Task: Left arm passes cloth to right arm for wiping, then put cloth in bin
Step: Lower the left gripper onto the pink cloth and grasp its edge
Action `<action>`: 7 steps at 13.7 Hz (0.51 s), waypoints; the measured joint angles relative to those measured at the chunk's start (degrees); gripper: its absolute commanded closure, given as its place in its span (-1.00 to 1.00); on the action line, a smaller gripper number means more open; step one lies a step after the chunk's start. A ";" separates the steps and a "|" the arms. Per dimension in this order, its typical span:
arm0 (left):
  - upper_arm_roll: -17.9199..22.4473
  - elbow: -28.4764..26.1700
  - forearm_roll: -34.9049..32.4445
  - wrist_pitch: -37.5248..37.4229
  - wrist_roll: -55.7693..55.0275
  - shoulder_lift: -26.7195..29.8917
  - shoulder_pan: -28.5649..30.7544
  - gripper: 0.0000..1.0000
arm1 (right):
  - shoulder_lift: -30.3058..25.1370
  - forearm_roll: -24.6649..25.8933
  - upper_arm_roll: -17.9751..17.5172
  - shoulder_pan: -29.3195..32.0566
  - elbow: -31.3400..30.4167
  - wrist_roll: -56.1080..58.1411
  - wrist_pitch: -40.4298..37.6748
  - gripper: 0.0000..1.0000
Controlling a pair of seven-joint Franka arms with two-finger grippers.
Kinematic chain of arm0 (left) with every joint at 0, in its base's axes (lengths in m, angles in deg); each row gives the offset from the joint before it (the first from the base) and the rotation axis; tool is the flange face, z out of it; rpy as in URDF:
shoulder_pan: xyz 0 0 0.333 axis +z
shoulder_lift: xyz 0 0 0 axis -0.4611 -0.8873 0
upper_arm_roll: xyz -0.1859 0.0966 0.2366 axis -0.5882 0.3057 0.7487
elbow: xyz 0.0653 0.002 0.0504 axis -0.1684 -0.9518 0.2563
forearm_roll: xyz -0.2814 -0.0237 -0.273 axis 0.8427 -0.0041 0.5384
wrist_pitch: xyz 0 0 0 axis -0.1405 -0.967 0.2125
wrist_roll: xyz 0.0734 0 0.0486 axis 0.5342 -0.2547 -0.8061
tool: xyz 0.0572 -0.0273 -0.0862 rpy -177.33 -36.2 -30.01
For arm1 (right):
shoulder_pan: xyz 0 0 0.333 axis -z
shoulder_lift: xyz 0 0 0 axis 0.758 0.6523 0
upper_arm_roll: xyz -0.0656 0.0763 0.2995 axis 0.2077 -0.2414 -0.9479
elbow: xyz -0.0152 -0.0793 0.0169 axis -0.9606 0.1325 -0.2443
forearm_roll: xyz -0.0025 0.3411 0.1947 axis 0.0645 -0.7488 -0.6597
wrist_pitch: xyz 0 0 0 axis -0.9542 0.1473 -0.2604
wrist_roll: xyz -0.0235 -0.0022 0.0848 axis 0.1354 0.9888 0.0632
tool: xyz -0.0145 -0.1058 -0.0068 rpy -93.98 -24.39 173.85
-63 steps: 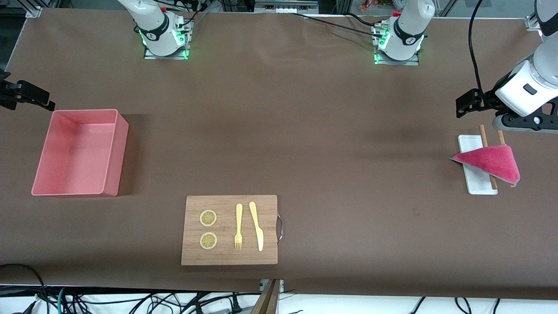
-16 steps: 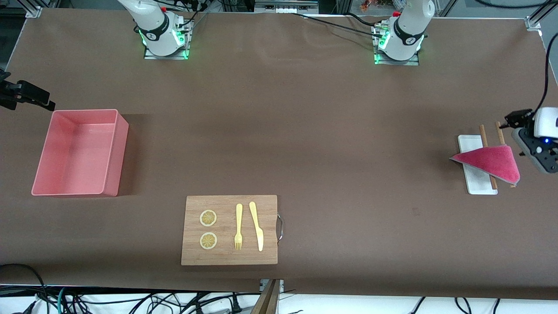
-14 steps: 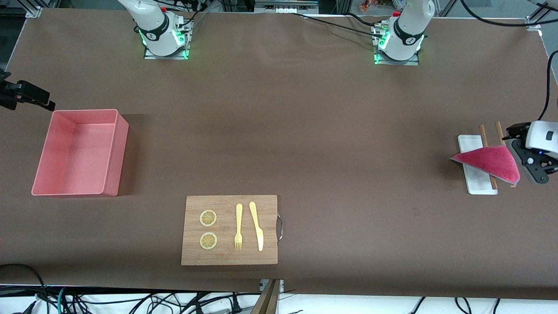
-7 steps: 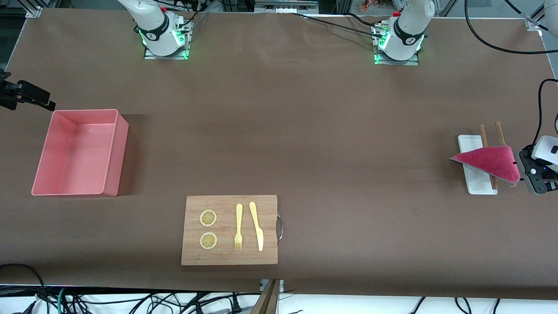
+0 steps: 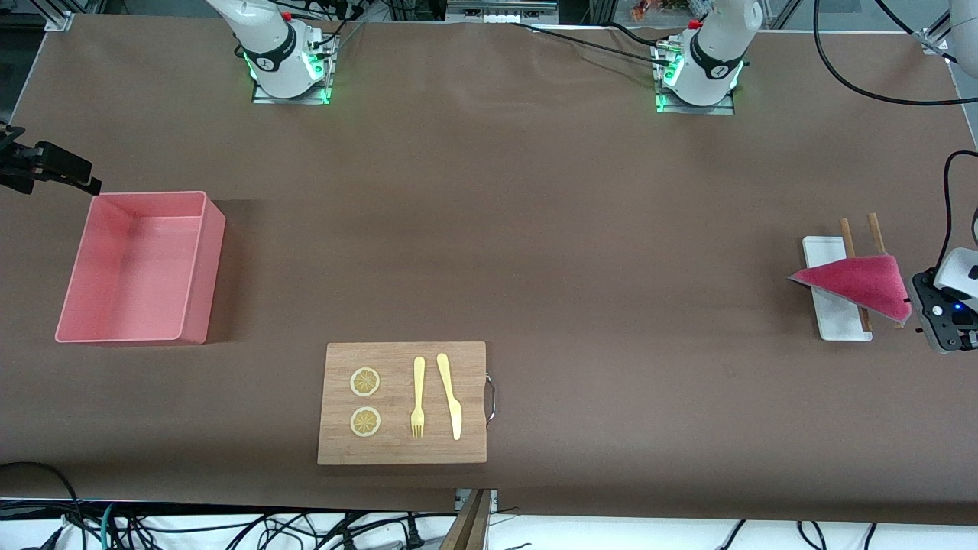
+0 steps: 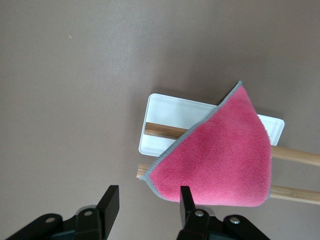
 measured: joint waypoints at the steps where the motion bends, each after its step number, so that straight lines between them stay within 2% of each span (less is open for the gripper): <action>1: 0.02 0.04 0.00 0.97 0.33 -0.44 0.01 -0.07 | 0.36 -0.02 -0.06 -0.08 0.00 0.00 0.05 -1.00; 2: 0.06 0.11 0.00 2.09 0.63 -0.95 0.08 0.07 | 0.76 -0.05 -0.15 -0.40 0.00 0.00 0.15 -1.00; 7: 0.10 0.49 0.00 4.17 1.21 -2.63 0.66 0.11 | 1.59 -0.06 -0.22 -2.11 0.00 0.00 0.40 -1.00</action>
